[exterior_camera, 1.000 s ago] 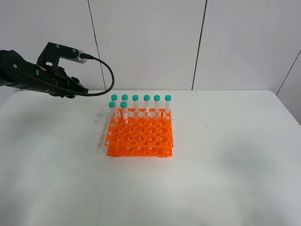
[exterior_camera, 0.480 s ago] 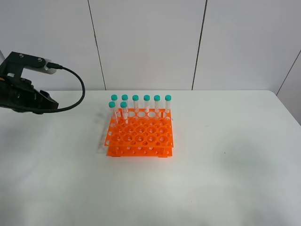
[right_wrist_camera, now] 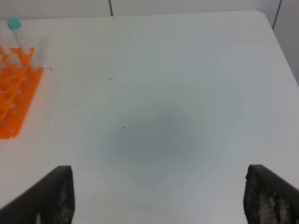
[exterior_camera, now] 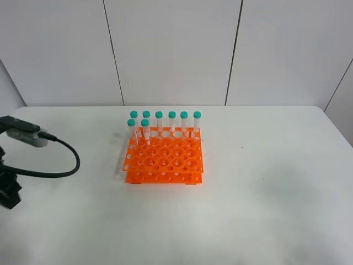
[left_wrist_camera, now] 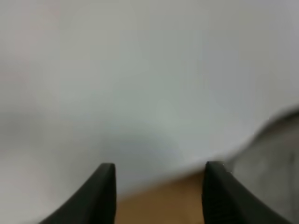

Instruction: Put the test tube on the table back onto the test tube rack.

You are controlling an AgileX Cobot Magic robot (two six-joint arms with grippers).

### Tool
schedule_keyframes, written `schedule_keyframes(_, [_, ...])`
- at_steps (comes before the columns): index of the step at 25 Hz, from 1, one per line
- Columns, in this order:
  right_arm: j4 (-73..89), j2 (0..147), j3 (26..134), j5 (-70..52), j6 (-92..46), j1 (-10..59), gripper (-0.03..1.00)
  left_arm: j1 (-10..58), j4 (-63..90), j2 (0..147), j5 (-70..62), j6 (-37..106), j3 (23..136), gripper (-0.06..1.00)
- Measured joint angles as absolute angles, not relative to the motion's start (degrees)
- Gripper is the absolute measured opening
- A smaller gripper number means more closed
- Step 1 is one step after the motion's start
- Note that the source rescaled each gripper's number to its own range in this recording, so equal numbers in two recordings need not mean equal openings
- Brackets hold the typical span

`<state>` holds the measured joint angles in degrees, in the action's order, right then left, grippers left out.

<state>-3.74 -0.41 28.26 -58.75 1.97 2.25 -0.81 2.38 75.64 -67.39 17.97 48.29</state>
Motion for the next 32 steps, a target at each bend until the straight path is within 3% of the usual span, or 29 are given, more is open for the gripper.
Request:
schedule_keyframes(5, [-3.74,-0.41,28.26,-58.75,1.97,2.25,0.88,-0.81,-1.60,73.80,-69.27,7.90,48.35,0.29])
schedule_keyframes(13, [-3.74,-0.41,28.26,-58.75,1.97,2.25,0.88,-0.81,-1.74,68.61,-69.39,6.68,48.35,0.29])
schedule_keyframes(21, [-3.74,-0.41,28.26,-58.75,1.97,2.25,0.88,-0.81,3.81,53.24,-69.52,4.11,47.90,0.29])
schedule_keyframes(32, [-3.74,-0.41,28.26,-58.75,1.97,2.25,0.88,-0.81,4.30,33.37,-69.75,5.86,39.19,0.29])
